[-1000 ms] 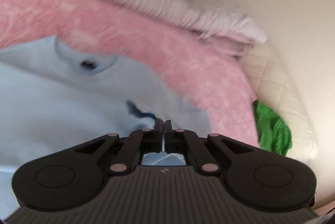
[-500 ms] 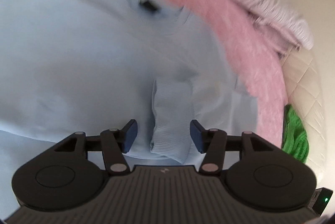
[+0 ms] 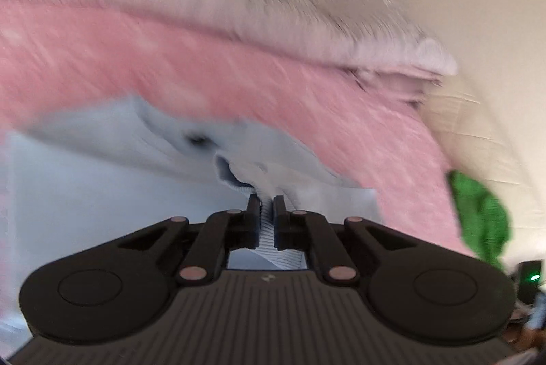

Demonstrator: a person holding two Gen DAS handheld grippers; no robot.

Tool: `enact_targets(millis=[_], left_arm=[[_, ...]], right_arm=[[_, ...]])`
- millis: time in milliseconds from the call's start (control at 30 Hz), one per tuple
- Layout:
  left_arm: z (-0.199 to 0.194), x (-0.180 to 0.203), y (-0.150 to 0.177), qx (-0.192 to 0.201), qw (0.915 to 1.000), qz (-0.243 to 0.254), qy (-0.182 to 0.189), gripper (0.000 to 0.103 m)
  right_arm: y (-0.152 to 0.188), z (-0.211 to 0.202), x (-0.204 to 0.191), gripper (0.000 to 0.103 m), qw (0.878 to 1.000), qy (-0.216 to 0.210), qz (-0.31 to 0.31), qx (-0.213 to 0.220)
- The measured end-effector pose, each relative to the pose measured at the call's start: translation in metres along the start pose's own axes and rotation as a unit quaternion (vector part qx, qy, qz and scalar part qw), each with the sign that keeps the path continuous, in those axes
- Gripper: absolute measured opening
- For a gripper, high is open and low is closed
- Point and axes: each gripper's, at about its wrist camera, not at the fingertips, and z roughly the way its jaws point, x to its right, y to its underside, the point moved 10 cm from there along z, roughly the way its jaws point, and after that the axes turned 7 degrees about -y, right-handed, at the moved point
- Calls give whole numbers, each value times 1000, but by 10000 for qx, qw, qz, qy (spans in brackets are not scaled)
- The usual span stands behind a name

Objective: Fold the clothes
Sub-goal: 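Fold the held sleeve across the sweatshirt body with the left gripper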

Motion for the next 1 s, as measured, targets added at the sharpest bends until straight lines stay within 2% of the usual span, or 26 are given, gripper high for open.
enact_targets(millis=[100, 167, 267, 333, 400, 500, 600, 700, 833, 867, 1000], left_arm=[[-5, -44, 7, -135, 9986, -43, -515, 4], [-1, -62, 19, -320, 9970, -11, -701, 4], [-6, -76, 37, -437, 9959, 30, -790, 4], [-14, -77, 37, -285, 9963, 56, -808, 4], [-27, -83, 31, 16, 9952, 53, -976, 4], [-36, -110, 29, 102, 9899, -204, -1401, 4], [-23, -126, 41, -265, 9885, -258, -1468, 4], [-5, -119, 58, -514, 9885, 22, -1425, 4], [-16, -118, 51, -216, 9904, -166, -1352, 4], [-20, -119, 49, -168, 9895, -124, -1430, 4], [-18, -139, 70, -564, 9848, -259, -1623, 4]], right_arm=[[1, 11, -19, 49, 9995, -122, -285, -99], [8, 22, -24, 49, 9988, -42, -396, -277], [16, 33, -22, 46, 9976, 129, -473, -489], [18, 33, -18, 38, 9969, 240, -498, -556], [20, 32, -15, 35, 9965, 286, -525, -592], [23, 33, -12, 29, 9954, 316, -608, -663], [27, 35, -11, 28, 9949, 364, -625, -697], [26, 36, -11, 28, 9951, 408, -573, -700], [26, 33, -6, 28, 9960, 420, -361, -705], [26, 33, -5, 28, 9961, 423, -307, -706], [26, 31, -3, 28, 9961, 468, -218, -715]])
